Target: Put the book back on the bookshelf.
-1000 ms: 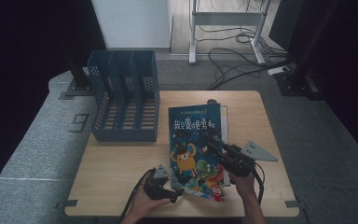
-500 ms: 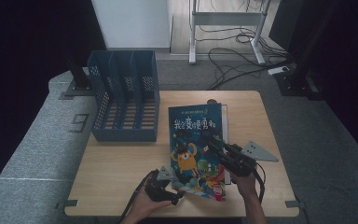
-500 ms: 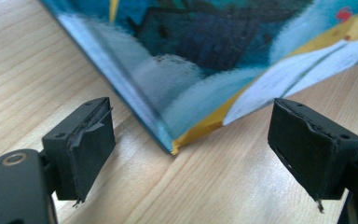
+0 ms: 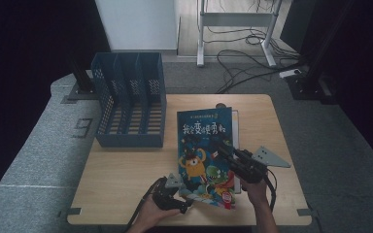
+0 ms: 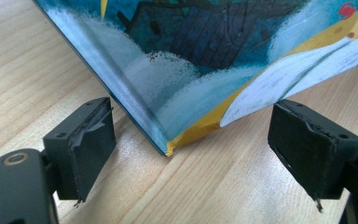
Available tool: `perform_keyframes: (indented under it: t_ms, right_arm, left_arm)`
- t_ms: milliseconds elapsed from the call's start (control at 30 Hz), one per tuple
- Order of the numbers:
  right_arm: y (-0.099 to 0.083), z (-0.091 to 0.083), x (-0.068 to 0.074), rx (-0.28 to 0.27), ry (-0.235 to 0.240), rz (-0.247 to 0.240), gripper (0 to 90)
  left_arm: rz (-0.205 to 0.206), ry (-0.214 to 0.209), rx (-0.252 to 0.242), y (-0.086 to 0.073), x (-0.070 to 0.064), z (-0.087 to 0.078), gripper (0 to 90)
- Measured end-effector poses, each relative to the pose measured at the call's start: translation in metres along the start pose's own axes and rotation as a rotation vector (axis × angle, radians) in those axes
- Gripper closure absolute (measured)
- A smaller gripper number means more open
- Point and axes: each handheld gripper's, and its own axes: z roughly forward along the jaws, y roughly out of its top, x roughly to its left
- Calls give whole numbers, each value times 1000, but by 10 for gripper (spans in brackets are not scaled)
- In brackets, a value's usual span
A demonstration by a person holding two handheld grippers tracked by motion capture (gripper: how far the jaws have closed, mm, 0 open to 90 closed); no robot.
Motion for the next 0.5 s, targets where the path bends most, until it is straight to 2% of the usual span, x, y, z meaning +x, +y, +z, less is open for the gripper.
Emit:
perform_keyframes:
  t_ms: [100, 233, 500]
  right_arm:
    - [0, 0, 1, -1, 4, -3, 712]
    - [2, 0, 4, -2, 8, -14, 712]
    - [4, -1, 9, -14, -10, -62, 713]
  left_arm:
    - [-12, -16, 9, 1, 2, 3, 142]
    - [11, -1, 25, 5, 2, 5, 132]
    - [-5, 12, 22, 7, 5, 7, 132]
